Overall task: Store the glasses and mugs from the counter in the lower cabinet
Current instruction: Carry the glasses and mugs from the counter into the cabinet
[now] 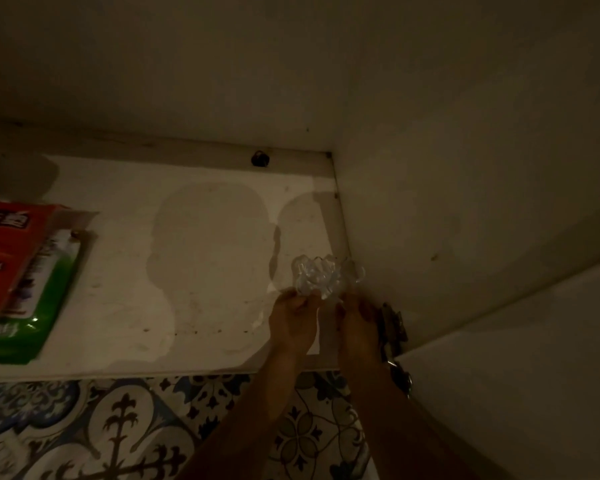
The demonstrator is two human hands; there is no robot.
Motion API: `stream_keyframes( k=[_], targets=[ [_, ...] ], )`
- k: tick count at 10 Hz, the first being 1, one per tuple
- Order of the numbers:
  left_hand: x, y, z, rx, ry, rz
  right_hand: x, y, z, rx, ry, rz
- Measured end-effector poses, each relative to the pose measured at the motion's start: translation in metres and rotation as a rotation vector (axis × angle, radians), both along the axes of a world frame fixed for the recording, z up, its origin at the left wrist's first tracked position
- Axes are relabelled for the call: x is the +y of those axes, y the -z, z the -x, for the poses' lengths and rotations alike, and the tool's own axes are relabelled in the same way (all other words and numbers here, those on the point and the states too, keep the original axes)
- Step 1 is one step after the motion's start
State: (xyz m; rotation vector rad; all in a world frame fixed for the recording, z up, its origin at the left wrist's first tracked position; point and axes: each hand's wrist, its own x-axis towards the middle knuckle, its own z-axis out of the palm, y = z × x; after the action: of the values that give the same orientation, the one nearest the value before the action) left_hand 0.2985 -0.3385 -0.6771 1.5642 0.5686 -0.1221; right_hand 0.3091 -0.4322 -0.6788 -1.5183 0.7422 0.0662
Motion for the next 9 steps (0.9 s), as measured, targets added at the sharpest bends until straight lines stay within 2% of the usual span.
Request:
stream_keyframes(
  k=[2, 3, 5, 7, 8, 9],
  targets=[
    [-0.004, -0.008, 0.005, 0.018, -0.113, 0.068, -0.002, 0.006, 0.000, -0.002, -0.036, 0.071],
    [0.003, -0.013, 0.010, 0.022, -0.115, 0.098, 0.005, -0.002, 0.006, 0.046, 0.020, 0.064],
    [0.032, -0.036, 0.025, 0.029, -0.018, -0.106, 0.030, -0.013, 0.021, 0.062, 0.193, 0.029],
    [0.070, -0.064, 0.056, 0.001, 0.014, -0.147, 0.052, -0.028, 0.040, 0.200, -0.001, -0.098],
    [0.100, -0.089, 0.080, -0.032, -0.014, -0.196, 0.075, -0.043, 0.048, 0.189, -0.202, 0.062],
    [0.146, -0.123, 0.109, -0.087, -0.021, -0.271, 0.107, -0.084, 0.067, 0.134, -0.410, 0.320]
  ],
)
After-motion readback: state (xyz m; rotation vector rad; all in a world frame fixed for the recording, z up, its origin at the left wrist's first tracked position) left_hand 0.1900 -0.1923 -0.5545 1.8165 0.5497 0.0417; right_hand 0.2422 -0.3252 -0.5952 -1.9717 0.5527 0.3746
